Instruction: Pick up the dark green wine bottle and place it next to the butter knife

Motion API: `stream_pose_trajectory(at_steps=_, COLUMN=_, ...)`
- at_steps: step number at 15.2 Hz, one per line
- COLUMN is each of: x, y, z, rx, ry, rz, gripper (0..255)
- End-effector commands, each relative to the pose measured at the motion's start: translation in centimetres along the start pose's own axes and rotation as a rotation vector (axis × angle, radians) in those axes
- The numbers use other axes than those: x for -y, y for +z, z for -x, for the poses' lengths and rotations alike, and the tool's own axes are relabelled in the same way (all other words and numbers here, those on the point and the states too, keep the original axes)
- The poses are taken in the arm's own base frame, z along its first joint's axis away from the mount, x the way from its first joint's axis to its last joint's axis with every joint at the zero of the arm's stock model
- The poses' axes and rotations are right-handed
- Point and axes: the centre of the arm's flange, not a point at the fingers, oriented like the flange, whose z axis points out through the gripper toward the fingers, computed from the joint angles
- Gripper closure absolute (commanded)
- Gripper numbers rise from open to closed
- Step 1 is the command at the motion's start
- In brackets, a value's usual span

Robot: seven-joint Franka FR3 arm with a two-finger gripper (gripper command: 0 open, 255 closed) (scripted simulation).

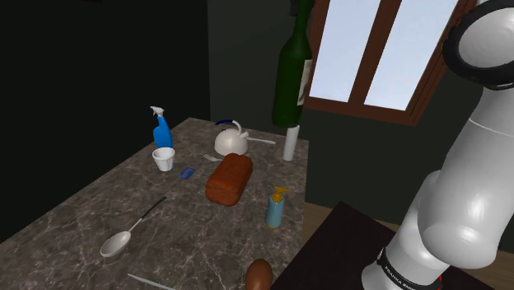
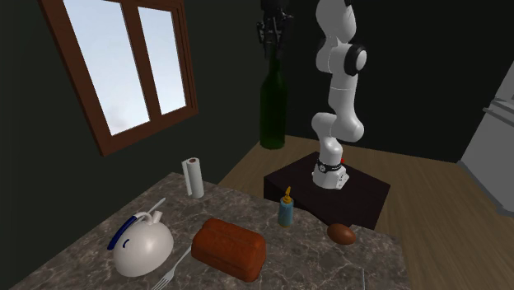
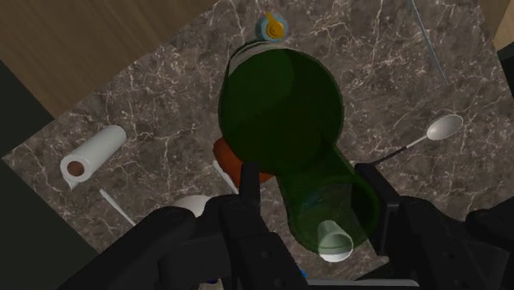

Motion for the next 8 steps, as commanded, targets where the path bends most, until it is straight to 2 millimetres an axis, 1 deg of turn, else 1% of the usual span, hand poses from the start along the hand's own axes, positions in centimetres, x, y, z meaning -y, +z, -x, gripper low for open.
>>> stream_pose_trajectory(at_steps=1, x=2.7, y=-0.2, z=0.9, rx=-0.002, ry=0.002, rz=0.000, gripper=255)
stream_pose_trajectory(at_steps=8, x=11.7, y=0.2, z=3.2, rx=-0.002, ry=0.002, rz=0.000, gripper=255)
